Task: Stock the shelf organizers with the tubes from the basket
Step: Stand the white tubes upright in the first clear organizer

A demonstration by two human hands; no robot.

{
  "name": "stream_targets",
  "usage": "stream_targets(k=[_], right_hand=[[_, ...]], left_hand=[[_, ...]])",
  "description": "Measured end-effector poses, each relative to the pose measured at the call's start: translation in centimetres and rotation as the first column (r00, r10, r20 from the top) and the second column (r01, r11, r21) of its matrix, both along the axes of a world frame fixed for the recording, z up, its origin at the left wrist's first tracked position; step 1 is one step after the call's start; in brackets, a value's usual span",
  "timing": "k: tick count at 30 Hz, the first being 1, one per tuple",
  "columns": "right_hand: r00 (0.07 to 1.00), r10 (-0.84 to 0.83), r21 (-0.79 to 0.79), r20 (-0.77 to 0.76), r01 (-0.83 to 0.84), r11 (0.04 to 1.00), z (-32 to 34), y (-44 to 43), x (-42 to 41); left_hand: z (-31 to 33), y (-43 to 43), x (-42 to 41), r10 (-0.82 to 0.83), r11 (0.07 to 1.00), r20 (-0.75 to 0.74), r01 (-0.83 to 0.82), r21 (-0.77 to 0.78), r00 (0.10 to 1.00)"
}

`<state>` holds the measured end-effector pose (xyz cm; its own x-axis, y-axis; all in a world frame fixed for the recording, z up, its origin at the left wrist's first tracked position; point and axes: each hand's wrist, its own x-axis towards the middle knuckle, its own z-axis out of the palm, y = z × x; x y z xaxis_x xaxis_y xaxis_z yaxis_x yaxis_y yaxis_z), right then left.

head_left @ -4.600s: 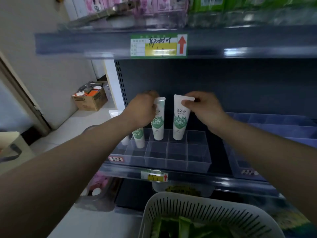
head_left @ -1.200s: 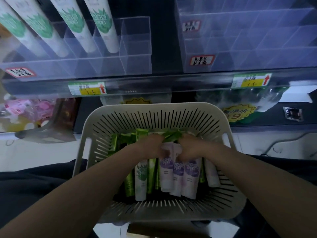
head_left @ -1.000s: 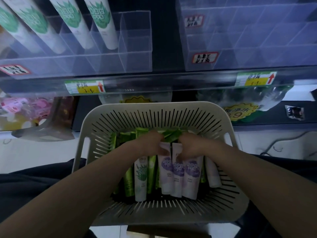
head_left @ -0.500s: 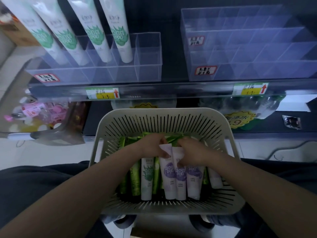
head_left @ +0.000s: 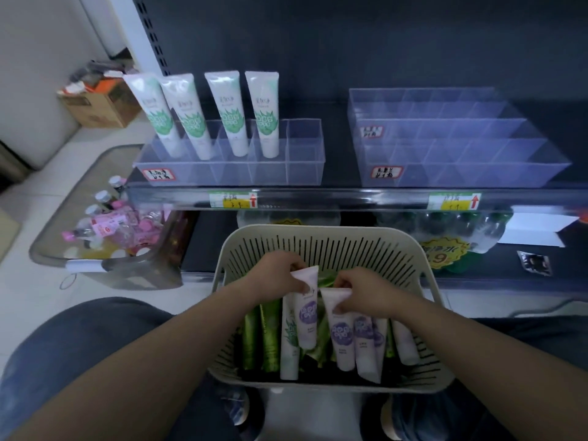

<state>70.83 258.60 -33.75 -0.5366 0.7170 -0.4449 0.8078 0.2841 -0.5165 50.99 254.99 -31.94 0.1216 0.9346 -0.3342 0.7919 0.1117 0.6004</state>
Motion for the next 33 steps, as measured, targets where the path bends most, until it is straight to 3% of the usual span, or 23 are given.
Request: stream_targets(k=[16,33], right_hand=[[0.967,-0.015,0.188,-0.252,0.064,0.980,12.8,1.6,-8.1],[0.819,0.089,0.315,-0.566,0.116,0.942,21.8,6.3,-19.7]], left_hand=[[11.5,-1.3,-8.3,0.133,0.943,-0.025,-0.119,0.312,0.991],[20.5,1.0,-19.0,0.344,0.803,-0.041,-0.271,0.530,0.938]])
